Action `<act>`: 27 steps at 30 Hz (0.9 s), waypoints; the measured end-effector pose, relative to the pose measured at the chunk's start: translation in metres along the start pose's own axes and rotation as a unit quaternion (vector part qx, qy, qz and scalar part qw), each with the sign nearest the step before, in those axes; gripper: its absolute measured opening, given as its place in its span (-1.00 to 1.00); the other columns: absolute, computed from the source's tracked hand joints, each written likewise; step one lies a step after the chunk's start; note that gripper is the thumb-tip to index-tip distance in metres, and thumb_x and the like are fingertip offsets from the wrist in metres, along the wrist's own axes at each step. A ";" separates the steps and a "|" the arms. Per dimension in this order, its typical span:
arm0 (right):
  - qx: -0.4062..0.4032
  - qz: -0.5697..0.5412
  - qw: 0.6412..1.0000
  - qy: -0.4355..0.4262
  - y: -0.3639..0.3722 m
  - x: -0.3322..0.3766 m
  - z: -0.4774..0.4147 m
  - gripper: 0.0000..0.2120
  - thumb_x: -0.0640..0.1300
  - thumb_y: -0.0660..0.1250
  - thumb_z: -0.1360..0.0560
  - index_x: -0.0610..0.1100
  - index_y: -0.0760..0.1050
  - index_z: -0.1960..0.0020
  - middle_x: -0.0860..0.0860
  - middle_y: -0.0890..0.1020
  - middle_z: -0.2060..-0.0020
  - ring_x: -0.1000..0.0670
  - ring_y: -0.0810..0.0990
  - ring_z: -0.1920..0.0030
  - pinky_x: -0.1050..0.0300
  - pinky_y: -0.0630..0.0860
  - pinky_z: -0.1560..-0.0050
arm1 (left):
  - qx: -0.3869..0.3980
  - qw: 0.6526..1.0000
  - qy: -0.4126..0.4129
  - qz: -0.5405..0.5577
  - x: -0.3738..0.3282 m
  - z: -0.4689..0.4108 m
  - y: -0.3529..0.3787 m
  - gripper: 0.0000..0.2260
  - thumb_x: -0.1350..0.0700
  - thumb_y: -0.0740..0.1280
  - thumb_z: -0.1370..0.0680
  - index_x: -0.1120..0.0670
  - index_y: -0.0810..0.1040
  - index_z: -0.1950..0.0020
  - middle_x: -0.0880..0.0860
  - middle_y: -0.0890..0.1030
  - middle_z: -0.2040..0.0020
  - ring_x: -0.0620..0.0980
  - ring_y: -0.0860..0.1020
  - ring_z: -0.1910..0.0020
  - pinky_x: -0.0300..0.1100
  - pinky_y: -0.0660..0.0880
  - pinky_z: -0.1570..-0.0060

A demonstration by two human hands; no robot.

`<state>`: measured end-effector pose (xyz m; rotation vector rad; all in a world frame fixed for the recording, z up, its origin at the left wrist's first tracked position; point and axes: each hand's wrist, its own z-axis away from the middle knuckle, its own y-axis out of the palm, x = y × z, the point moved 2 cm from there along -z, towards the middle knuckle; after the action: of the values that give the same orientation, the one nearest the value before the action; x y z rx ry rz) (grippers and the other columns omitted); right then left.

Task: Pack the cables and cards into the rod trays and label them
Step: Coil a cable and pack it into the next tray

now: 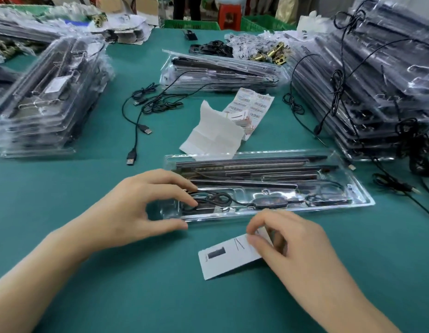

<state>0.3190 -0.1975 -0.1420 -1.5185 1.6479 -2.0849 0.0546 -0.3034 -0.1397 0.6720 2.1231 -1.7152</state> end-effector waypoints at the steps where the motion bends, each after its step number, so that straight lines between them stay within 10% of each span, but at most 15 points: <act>1: -0.008 0.023 0.999 -0.027 0.002 0.003 0.002 -0.90 -0.02 0.40 -0.55 0.18 0.53 0.05 0.22 0.50 0.15 0.10 0.50 0.21 0.30 0.39 0.20 | -0.004 1.000 0.004 -0.001 0.000 0.001 0.001 -0.76 -0.22 0.44 -0.50 -0.24 0.67 -0.14 -0.27 0.56 -0.28 -0.20 0.55 -0.28 -0.22 0.45 -0.29; 9: 0.037 0.073 0.991 -0.103 0.008 -0.002 0.012 -0.72 0.19 0.45 -0.44 0.16 0.60 -0.12 0.27 0.43 -0.04 0.18 0.49 0.03 0.30 0.45 0.04 | -0.089 0.991 0.068 -0.068 -0.006 0.003 0.004 -0.92 -0.02 0.48 -0.52 -0.06 0.70 0.03 -0.20 0.67 -0.12 -0.23 0.65 -0.07 -0.16 0.61 -0.03; 16: -0.069 0.217 0.939 -0.258 0.014 0.013 -0.002 -0.88 -0.19 0.49 -0.53 -0.14 0.57 0.14 -0.03 0.53 0.11 -0.08 0.48 0.15 0.03 0.45 0.17 | -0.124 0.974 0.125 -0.139 -0.011 0.004 0.006 -0.92 0.08 0.45 -0.56 0.03 0.64 0.12 -0.12 0.67 -0.04 -0.03 0.69 0.09 -0.08 0.60 0.31; 22: -0.002 -0.068 0.994 -0.087 0.020 0.019 -0.005 -0.86 -0.16 0.45 -0.56 0.09 0.62 0.03 0.17 0.55 0.10 0.10 0.61 0.16 0.34 0.46 0.16 | -0.123 0.955 0.167 -0.212 -0.013 0.005 0.003 -0.84 0.09 0.43 -0.59 0.05 0.60 0.18 -0.08 0.66 -0.01 -0.06 0.53 0.20 -0.17 0.46 0.40; 27: 0.104 -0.279 0.942 0.157 0.024 0.018 0.004 -0.65 -0.28 0.34 -0.59 0.21 0.52 -0.03 0.05 0.64 0.17 -0.17 0.65 0.43 -0.06 0.60 0.37 | -0.112 0.956 0.181 -0.204 -0.011 0.008 0.006 -0.87 0.16 0.42 -0.59 0.07 0.57 0.15 -0.08 0.63 0.01 0.02 0.64 0.14 -0.08 0.52 0.39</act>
<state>0.3014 -0.2212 -0.1490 -1.8086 1.0875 -2.8088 0.0671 -0.3116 -0.1408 0.5396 2.8274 -1.5905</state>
